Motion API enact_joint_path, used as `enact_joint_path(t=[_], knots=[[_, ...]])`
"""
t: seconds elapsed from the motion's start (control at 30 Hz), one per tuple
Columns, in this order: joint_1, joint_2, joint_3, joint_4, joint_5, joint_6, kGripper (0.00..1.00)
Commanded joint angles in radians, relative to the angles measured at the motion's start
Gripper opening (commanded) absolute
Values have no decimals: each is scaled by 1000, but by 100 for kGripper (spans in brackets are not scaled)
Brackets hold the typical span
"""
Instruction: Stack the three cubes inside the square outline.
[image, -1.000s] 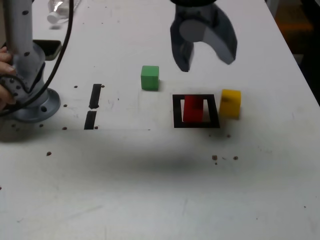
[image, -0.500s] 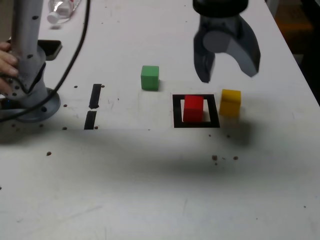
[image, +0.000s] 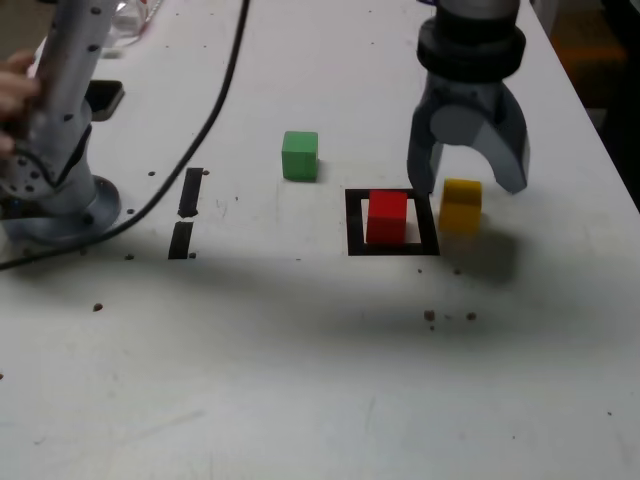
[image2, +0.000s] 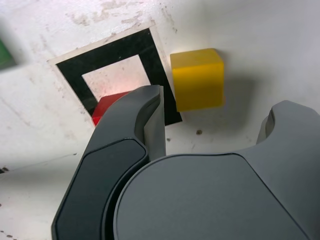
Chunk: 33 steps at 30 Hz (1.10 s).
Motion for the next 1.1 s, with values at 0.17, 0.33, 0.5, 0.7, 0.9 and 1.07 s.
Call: enact_joint_path(t=[0.17, 0.33, 0.5, 0.7, 0.9, 1.07], knots=[[2, 50, -33, 4, -12, 1, 78], [10, 61, -29, 4, -11, 1, 78], [23, 65, -14, 5, -8, 1, 78], [28, 79, -11, 11, -9, 3, 78], [28, 104, -15, 16, -18, 11, 77], [28, 119, -15, 16, -20, 11, 77]])
